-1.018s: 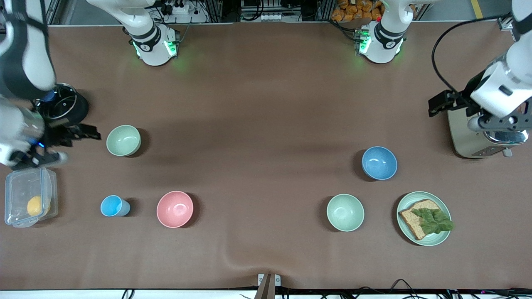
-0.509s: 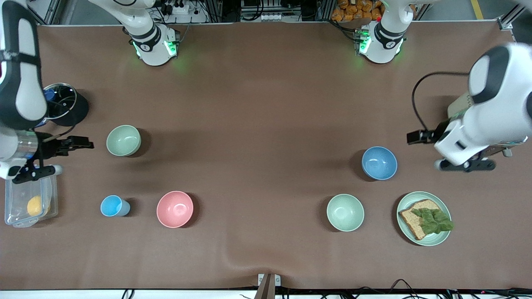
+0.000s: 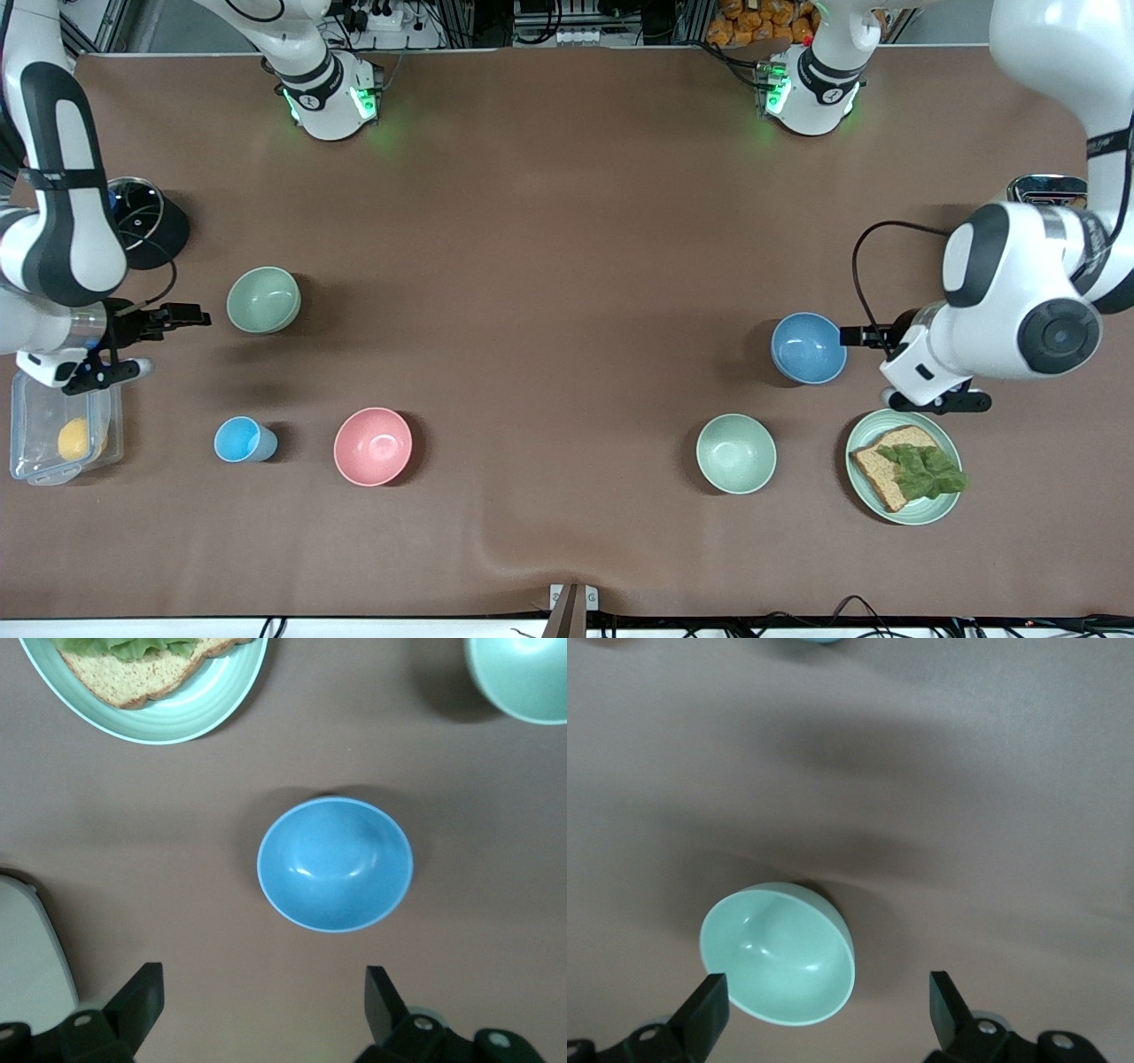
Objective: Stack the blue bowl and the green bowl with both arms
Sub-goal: 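Grasp the green bowl with the right gripper while the left gripper grasps the blue bowl, then lift the green bowl with the right gripper toward the table middle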
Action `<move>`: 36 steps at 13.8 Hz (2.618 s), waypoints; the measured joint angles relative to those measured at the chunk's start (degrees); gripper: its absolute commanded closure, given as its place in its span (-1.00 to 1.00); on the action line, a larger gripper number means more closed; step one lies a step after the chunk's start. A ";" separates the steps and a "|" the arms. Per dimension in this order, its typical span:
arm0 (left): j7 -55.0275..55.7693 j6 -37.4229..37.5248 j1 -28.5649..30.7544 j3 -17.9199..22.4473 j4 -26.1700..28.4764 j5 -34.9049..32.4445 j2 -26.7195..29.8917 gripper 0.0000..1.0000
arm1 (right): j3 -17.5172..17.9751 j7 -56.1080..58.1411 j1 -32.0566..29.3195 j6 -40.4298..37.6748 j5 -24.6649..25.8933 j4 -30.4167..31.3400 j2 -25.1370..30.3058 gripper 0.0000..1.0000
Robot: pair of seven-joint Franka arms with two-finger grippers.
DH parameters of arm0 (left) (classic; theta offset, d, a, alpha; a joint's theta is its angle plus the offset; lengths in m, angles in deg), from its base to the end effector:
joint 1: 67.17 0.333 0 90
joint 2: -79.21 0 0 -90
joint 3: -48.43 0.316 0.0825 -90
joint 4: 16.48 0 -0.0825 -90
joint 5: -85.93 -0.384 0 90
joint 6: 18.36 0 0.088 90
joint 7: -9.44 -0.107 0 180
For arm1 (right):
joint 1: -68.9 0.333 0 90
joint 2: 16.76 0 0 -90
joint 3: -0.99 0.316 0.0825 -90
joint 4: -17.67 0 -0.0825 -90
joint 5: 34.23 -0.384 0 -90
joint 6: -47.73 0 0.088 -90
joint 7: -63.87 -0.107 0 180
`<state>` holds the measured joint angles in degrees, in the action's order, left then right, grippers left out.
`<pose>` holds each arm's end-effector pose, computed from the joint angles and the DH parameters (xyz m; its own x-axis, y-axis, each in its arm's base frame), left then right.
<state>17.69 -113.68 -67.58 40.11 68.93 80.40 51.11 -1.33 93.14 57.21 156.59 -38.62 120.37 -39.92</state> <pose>0.6525 -0.0769 0.3688 0.9535 -0.0152 -0.3010 -0.0362 -0.9973 -0.0643 0.5962 -0.1414 0.3052 0.9414 0.2444 -0.2325 0.2044 -0.9616 -0.1832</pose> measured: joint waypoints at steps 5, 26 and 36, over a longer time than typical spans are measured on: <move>-0.25 -0.86 0.78 0.06 -0.09 -2.55 -2.53 -1.00 | -0.01 2.05 -1.49 9.22 -0.04 7.85 -0.01 -1.00; 2.22 -50.90 3.49 0.21 38.88 -2.55 4.17 -1.00 | 2.65 -1.10 2.28 -2.81 -3.32 6.87 5.27 1.00; 2.63 -51.62 4.43 0.25 38.14 -2.55 4.19 -0.06 | 3.16 -34.88 20.84 -6.11 -6.05 6.38 9.87 1.00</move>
<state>20.32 -165.30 -63.14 40.35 107.06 77.85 55.30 1.83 58.26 78.05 150.48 -44.66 126.75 -30.05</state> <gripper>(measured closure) 0.000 0.960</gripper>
